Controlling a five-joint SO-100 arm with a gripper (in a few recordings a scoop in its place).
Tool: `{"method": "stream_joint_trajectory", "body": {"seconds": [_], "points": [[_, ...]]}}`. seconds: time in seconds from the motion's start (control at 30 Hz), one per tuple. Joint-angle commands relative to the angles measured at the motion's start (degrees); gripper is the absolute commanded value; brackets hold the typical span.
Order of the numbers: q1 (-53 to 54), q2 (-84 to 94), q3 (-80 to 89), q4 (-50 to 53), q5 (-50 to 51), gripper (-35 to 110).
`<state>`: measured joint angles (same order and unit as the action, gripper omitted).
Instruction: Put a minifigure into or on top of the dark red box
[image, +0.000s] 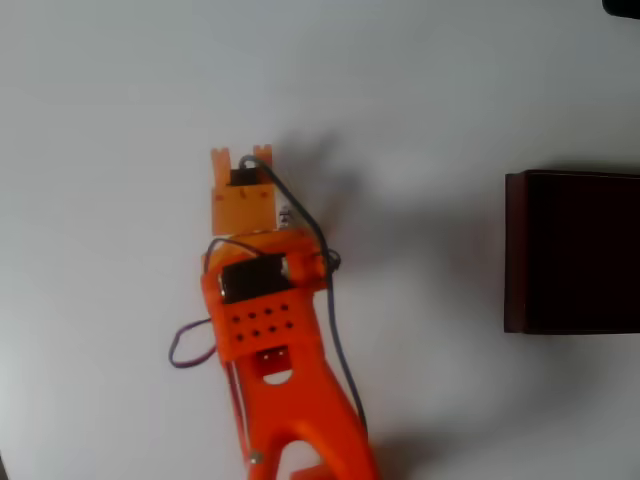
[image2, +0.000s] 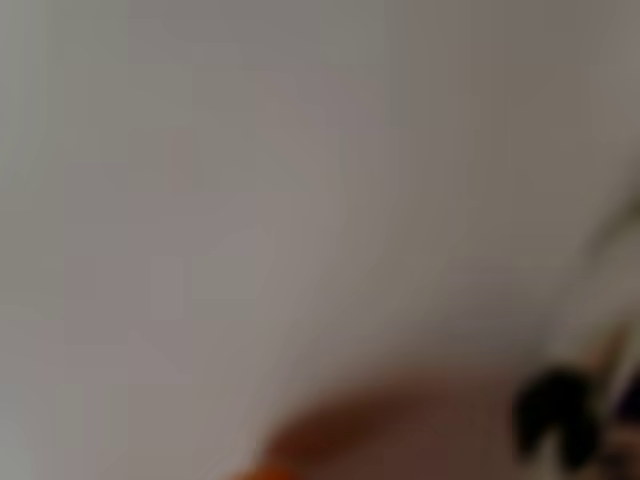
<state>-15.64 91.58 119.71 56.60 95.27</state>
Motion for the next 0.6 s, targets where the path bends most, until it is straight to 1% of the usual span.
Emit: {"method": "stream_joint_trajectory", "body": {"seconds": [0.0, 0.37, 0.57], "points": [[-0.3, 0.0, -2.3, -0.4, -0.4, 23], [2.0, -0.9, -2.1, -1.0, -2.7, 7], [2.4, -1.3, -2.4, -1.3, -3.3, 3]]}}
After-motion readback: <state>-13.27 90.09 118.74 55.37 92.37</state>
